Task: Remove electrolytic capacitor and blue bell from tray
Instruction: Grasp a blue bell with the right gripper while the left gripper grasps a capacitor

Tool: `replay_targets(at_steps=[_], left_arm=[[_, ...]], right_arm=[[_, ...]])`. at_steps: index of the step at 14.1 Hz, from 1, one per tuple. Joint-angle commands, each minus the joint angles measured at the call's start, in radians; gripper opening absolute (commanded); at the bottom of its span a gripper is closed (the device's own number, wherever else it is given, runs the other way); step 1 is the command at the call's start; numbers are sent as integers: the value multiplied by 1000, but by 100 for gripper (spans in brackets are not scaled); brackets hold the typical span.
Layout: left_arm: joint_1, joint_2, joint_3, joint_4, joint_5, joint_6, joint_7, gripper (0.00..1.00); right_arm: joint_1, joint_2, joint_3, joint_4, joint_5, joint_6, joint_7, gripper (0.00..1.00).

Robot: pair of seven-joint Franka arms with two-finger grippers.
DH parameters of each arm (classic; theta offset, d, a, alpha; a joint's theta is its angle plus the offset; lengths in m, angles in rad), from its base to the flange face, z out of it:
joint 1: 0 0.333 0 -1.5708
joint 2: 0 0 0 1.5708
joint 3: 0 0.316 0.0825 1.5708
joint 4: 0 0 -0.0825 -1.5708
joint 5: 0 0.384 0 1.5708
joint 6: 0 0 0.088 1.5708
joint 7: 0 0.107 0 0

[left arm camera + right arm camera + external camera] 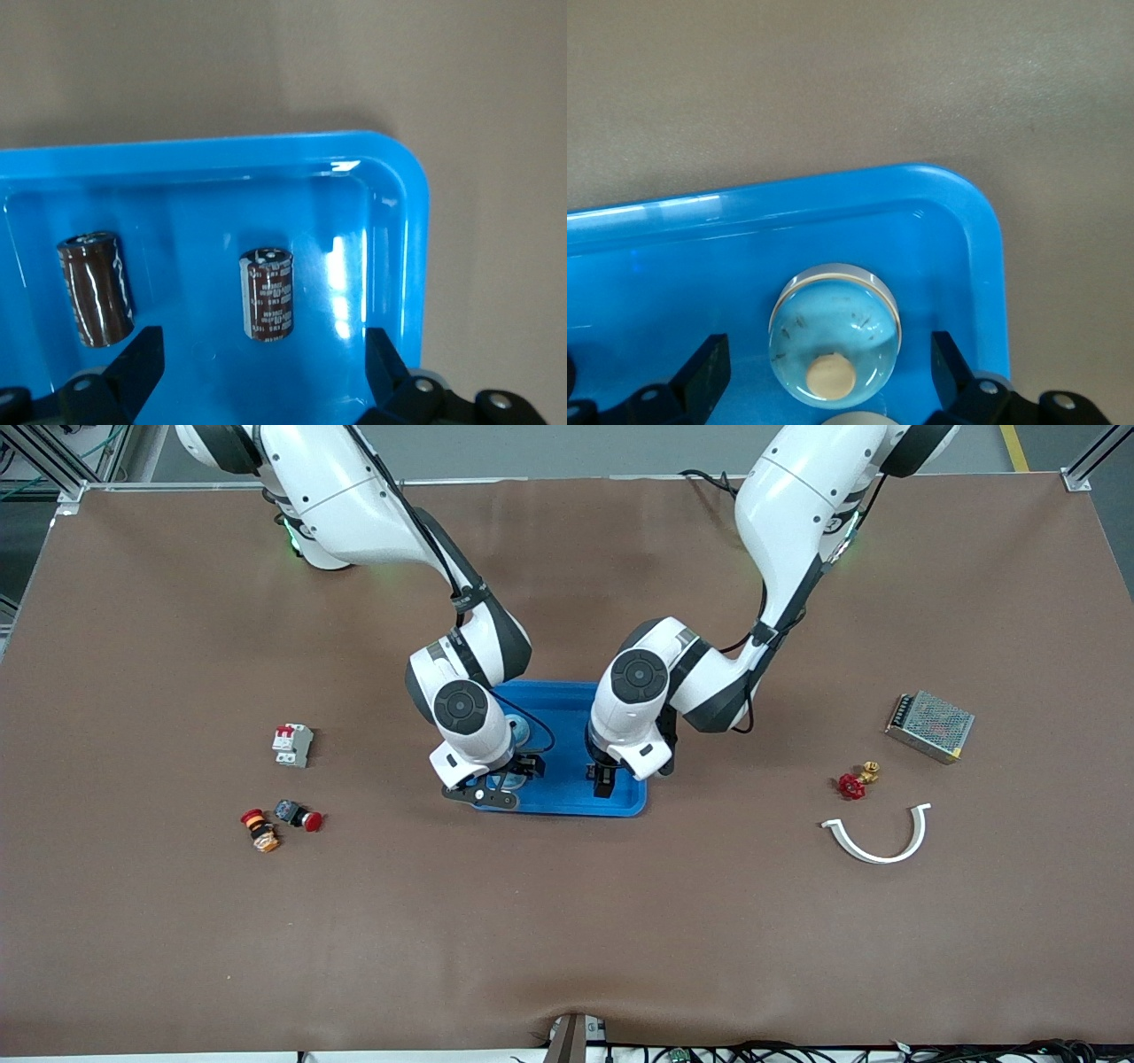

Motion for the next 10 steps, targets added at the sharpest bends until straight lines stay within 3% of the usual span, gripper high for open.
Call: replay_targets(at_steps=[1,10], left_arm=[[-15,31,13,32,16,11,-25,100],[-30,86,17,31,62,52,-29,100]], right_arm=[[20,12,-11,-8,3,23,14,100],[20,26,-11,-8,3,25,14,100]])
